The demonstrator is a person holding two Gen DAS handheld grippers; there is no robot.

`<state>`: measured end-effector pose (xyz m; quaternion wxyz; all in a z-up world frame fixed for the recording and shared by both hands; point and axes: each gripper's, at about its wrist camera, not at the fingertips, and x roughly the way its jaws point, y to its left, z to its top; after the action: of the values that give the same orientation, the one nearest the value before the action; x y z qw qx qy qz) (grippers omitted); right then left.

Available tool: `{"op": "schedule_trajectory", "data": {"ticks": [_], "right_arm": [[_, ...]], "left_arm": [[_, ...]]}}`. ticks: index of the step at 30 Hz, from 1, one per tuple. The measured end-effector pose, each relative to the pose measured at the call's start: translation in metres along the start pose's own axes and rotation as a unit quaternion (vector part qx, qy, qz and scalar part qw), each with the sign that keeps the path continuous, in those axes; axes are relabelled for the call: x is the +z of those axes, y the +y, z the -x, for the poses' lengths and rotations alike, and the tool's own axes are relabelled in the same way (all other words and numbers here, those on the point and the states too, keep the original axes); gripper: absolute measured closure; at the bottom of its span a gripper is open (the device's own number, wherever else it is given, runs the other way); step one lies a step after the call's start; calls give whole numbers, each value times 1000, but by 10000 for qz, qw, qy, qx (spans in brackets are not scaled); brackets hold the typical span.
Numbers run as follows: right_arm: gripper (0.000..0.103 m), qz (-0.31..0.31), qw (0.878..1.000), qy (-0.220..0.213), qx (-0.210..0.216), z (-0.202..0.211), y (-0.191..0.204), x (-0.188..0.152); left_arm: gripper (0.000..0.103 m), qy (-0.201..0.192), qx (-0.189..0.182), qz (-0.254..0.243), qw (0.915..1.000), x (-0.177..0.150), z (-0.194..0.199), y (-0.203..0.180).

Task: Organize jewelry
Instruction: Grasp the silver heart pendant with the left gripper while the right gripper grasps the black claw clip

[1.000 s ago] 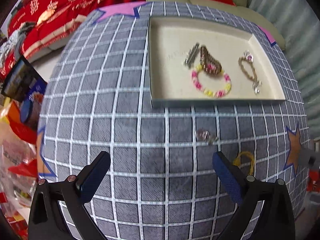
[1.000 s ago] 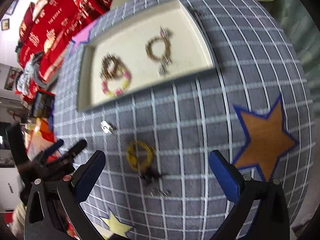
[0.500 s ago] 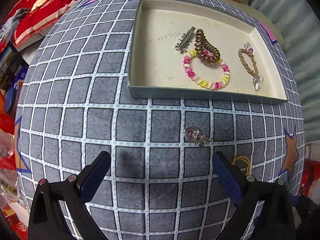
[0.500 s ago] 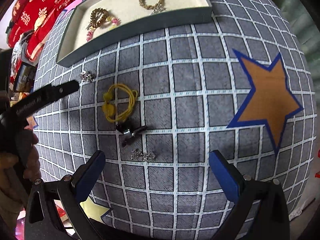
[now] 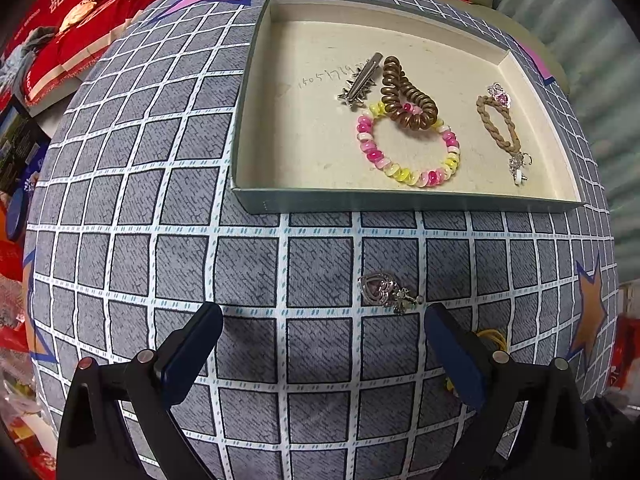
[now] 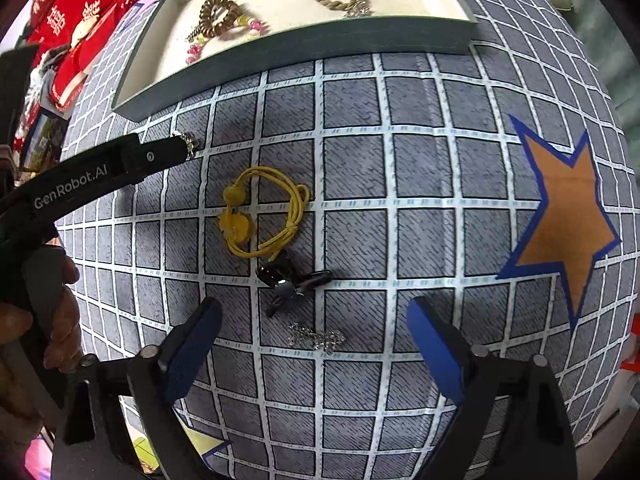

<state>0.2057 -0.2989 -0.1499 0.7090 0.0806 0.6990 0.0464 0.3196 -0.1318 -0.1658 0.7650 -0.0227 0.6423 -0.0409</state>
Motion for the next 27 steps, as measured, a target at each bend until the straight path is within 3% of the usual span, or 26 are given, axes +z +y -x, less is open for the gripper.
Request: {"op": "schedule_trajectory", "data": {"ticks": [3,6,10,17,21,24,27], "right_arm": [[20,-19,10000,64,-43,-4,3,1],[22,-26,9999,10,-131,-7,9,4],[30,-13,9996,-18,-278,-7,15,8],[61,122,9984,-53,-552,-7,31,17],[64,171,9980,-44,-606,-8,36,20],[64,143,9983,-40,-556,-7,35,20],[64,73,9991,-15,-425,-3,25,16]], "left_arm": [[0,-60,10,-60,10000,2,-3,-2],[9,-34,13,-114,9999,6,-6,-8],[14,-32,83,-189,9998,5,-10,-18],[24,-87,188,-375,9991,2,-11,-28],[39,-129,235,-446,9986,-2,-9,-29],[63,-189,196,-518,9983,-5,-5,-30],[66,-187,-15,-456,9988,-5,-2,-26]]}}
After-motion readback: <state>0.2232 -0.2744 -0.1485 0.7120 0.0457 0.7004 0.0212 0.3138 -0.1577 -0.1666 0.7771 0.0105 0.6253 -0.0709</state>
